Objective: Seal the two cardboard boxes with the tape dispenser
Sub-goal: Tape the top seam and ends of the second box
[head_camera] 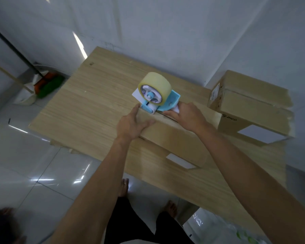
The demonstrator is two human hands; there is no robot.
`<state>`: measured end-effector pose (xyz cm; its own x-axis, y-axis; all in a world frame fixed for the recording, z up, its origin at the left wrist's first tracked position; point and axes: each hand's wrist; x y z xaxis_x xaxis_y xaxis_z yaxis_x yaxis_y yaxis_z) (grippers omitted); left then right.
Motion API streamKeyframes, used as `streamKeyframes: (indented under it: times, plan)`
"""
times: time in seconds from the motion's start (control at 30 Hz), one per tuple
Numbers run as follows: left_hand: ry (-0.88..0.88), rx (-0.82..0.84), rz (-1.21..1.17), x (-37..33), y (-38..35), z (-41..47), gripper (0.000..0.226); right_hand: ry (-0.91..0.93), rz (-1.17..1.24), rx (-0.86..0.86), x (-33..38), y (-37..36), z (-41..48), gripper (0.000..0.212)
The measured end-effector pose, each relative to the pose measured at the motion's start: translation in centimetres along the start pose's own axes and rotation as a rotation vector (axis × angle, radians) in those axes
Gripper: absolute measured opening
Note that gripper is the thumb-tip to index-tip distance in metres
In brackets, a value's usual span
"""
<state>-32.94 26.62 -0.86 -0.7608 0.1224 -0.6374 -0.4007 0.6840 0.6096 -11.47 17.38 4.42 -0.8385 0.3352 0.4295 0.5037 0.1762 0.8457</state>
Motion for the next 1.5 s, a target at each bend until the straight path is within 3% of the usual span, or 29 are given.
streamKeyframes:
  times: [0.23, 0.37, 0.43, 0.5, 0.57, 0.67, 0.9, 1.07, 1.2, 1.33, 1.4, 1.5]
  plan:
    - [0.020, -0.026, 0.040, 0.4, -0.6, 0.9, 0.103, -0.119, -0.043, 0.023, -11.2, 1.8, -11.3, 0.056]
    - [0.046, 0.002, 0.125, -0.3, -0.5, 0.9, 0.109, -0.096, -0.067, -0.011, -14.6, 2.4, -15.7, 0.075]
    - [0.048, -0.084, 0.269, -1.5, -0.7, 0.7, 0.105, -0.082, -0.067, -0.008, -14.6, 2.3, -15.6, 0.086]
    - [-0.147, -0.223, 0.436, -3.6, -2.1, 0.0, 0.089, -0.064, -0.088, -0.014, -14.5, 2.5, -15.1, 0.091]
    - [-0.313, -0.198, 0.490, -6.1, -5.1, -0.6, 0.071, -0.051, -0.100, -0.022, -14.5, 2.6, -15.1, 0.090]
    - [-0.139, -0.043, 0.483, -8.2, -10.1, -1.3, 0.066, -0.018, -0.068, -0.031, -15.0, 2.7, -15.5, 0.086]
    - [-0.034, -0.066, 0.654, -8.1, -11.4, -0.7, 0.078, -0.028, -0.037, -0.047, -18.4, 1.9, -17.9, 0.076]
    - [-0.025, -0.059, 0.675, -8.2, -11.5, -0.7, 0.082, -0.056, 0.015, -0.107, -23.6, -0.7, -22.0, 0.090]
    - [-0.058, -0.099, 0.678, -8.6, -11.8, -1.1, 0.078, -0.022, -0.002, -0.151, -23.8, -3.1, -21.0, 0.074]
    - [-0.140, -0.124, 0.606, -10.9, -14.0, -2.2, 0.055, 0.004, 0.032, -0.208, -24.5, -4.9, -20.3, 0.066]
    - [-0.109, -0.102, 0.576, -11.6, -15.3, -2.5, 0.060, 0.005, 0.064, -0.234, -24.9, -6.0, -20.4, 0.065]
    - [-0.056, -0.070, 0.617, -11.6, -15.7, -2.3, 0.091, 0.006, 0.112, -0.249, -25.2, -7.1, -20.4, 0.064]
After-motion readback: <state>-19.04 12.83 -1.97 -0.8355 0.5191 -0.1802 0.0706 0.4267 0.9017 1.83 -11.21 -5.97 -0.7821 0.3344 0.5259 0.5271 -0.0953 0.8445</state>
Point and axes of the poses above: each hand's wrist, its own z-axis towards the middle knuckle, its own y-axis out of the back of the hand, x = y × z, and after that the axes turned 14 degrees about x, right-handed
